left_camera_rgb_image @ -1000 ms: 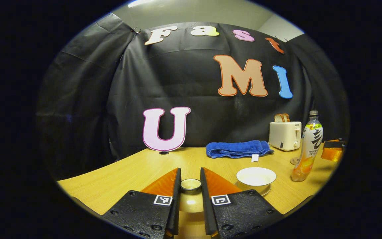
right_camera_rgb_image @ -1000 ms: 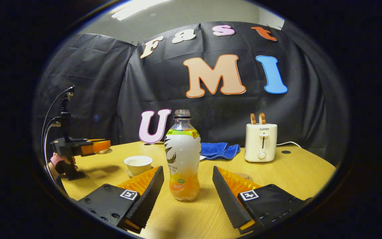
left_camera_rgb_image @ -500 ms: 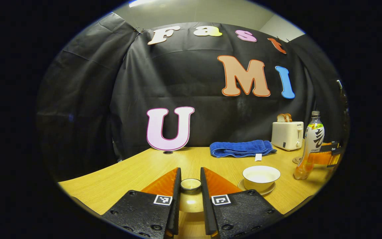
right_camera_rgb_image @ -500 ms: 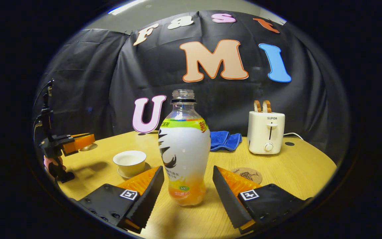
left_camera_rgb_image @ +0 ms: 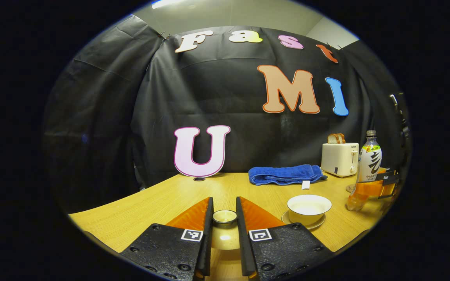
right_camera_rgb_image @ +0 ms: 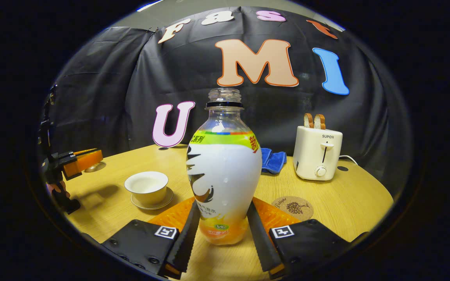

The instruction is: Open the teacup lid with one hand, grasp the water bottle and pour water into the teacup with the other hand; after pouring, place the water bottle on the coaster and then close the teacup lid.

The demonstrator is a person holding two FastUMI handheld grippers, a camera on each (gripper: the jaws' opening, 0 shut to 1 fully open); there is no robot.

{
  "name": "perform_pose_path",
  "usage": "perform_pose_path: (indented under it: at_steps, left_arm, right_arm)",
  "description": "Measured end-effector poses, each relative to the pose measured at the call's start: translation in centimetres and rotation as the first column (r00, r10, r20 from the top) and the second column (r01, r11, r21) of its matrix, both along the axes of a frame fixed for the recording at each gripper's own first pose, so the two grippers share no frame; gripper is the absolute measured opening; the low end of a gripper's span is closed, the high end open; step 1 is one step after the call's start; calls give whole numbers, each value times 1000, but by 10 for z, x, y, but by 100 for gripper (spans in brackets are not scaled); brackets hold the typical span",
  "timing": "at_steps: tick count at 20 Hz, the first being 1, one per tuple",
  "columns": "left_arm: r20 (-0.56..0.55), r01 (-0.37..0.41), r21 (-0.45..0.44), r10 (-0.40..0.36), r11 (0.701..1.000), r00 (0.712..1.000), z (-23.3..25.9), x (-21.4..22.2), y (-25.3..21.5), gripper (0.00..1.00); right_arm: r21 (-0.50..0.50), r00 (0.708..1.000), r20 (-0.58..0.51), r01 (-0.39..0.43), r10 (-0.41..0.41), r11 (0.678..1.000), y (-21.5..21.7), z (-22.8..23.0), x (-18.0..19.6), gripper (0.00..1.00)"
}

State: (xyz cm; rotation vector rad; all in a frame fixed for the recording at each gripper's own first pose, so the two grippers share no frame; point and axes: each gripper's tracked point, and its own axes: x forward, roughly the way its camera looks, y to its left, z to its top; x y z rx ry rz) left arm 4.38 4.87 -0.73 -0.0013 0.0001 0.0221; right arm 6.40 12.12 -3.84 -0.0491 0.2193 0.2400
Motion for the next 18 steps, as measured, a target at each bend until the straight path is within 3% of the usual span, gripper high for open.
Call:
perform_pose_path:
  at_steps: [4,10,14,18]
  left_arm:
    - [0,3,-1,-3,1000,1000,0,0,0,28]
    - [0,3,-1,-3,1000,1000,0,0,0,28]
    - [0,4,-1,-4,1000,1000,0,0,0,28]
    - [0,4,-1,-4,1000,1000,0,0,-1,28]
  right_arm:
    - [-38,1000,27,15,-14,999,1,6,4,66]
    - [-247,992,122,49,-19,968,-10,29,2,66]
    - [-430,975,223,111,-14,896,-25,64,12,66]
    - [-591,953,303,168,24,789,-27,93,25,65]
